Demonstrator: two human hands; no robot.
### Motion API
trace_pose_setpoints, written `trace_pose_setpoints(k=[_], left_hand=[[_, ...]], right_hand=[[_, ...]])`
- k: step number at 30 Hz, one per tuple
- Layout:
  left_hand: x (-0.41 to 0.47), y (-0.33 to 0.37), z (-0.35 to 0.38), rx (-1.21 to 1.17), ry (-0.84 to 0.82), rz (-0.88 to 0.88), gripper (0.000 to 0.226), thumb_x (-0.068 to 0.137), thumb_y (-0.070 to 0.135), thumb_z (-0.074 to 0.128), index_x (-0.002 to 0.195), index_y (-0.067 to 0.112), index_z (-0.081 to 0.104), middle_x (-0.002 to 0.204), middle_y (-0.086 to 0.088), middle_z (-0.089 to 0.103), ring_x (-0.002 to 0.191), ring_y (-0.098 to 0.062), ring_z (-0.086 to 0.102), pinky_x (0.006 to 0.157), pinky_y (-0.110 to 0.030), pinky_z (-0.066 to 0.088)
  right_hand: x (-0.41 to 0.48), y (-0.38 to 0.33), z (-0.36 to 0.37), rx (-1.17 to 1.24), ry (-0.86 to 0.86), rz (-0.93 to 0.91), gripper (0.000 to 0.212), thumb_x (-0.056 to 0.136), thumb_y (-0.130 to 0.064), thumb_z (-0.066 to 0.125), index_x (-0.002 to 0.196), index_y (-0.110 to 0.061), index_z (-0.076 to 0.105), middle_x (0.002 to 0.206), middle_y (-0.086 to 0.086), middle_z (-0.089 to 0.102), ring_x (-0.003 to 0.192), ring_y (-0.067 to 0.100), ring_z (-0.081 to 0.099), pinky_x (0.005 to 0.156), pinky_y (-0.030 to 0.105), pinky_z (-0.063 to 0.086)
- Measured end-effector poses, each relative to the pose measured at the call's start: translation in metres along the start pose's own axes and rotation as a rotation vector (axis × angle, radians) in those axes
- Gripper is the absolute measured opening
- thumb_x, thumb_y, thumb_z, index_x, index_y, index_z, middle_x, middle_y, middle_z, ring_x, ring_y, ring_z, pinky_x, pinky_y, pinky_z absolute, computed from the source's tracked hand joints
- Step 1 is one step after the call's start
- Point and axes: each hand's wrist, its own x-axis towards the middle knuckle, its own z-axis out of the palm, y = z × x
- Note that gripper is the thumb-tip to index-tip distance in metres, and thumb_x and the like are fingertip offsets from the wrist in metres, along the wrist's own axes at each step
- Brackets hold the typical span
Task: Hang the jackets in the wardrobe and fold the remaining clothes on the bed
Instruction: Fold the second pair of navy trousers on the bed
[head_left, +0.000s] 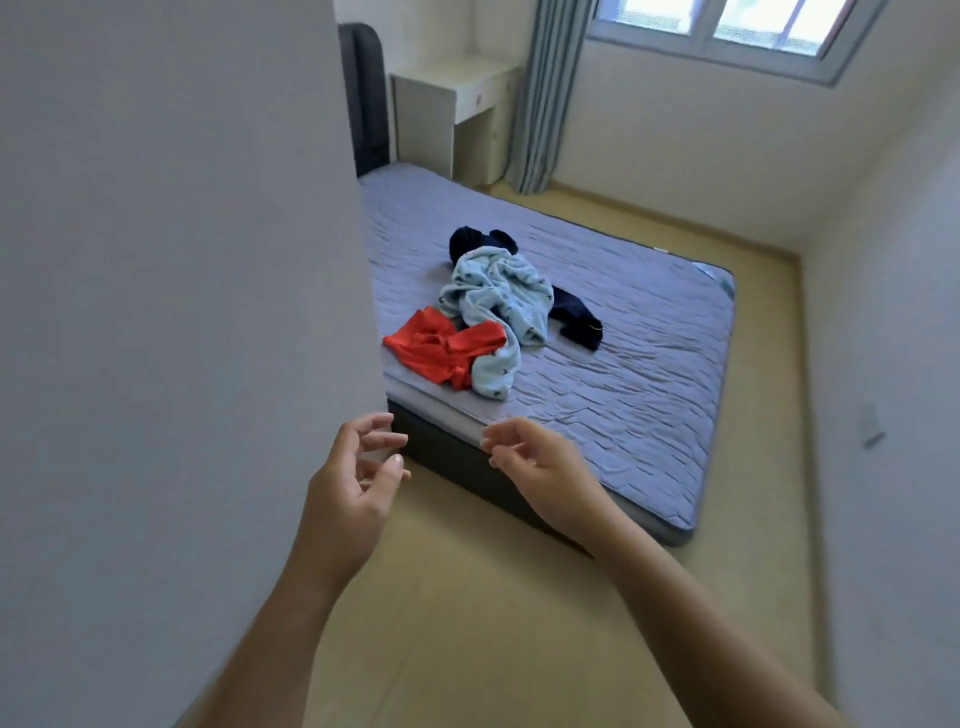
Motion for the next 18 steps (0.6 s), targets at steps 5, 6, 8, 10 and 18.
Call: trace_pose_setpoints(k=[5,6,8,10,18], left_hand=[[0.093,-0.010,0.075,-0.018,-0.171,0.005,0.033,0.092,0.006,0.056,0.115,0.028,0.053,0.104,0.005,0.066,0.077,-0.010,0.068,0.072,-0.018,0.051],[0.111,-0.011,0.090,-0.018,-0.196,0.013,0.032,0.090,0.011,0.056,0.115,0.030,0.053,0.104,0.005,0.066,0.077,-0.010,0.068,0.071,-0.015,0.050],[0.149,-0.014,0.119,0.000,-0.227,0.029,0.033,0.084,0.024,0.054,0.114,0.038,0.052,0.104,0.009,0.066,0.078,-0.010,0.068,0.073,-0.016,0.051],[0.185,-0.021,0.144,0.037,-0.244,0.022,0.033,0.082,0.027,0.054,0.110,0.045,0.051,0.104,0.013,0.066,0.081,-0.011,0.067,0.076,-0.021,0.052],[0.358,-0.069,0.218,0.266,-0.315,-0.048,0.032,0.088,0.008,0.061,0.110,0.030,0.055,0.111,0.010,0.061,0.093,0.009,0.055,0.071,-0.002,0.039]], right_hand=[[0.059,0.053,-0.054,-0.008,0.106,0.085,0.015,0.095,-0.021,0.054,0.105,-0.030,0.062,0.101,-0.011,0.068,0.089,0.005,0.062,0.075,0.018,0.050],[0.074,0.064,-0.063,-0.002,0.118,0.091,0.015,0.095,-0.021,0.054,0.104,-0.030,0.062,0.100,-0.010,0.068,0.090,0.007,0.063,0.076,0.020,0.051],[0.111,0.084,-0.080,0.011,0.129,0.099,0.015,0.095,-0.020,0.054,0.104,-0.030,0.061,0.100,-0.011,0.068,0.091,0.007,0.063,0.079,0.024,0.051],[0.153,0.101,-0.096,0.024,0.117,0.110,0.015,0.095,-0.019,0.054,0.105,-0.028,0.062,0.100,-0.012,0.068,0.091,0.008,0.063,0.079,0.024,0.051],[0.344,0.163,-0.153,0.008,0.004,0.225,0.016,0.095,-0.017,0.050,0.101,-0.027,0.061,0.100,-0.009,0.066,0.089,0.007,0.063,0.068,0.016,0.047]])
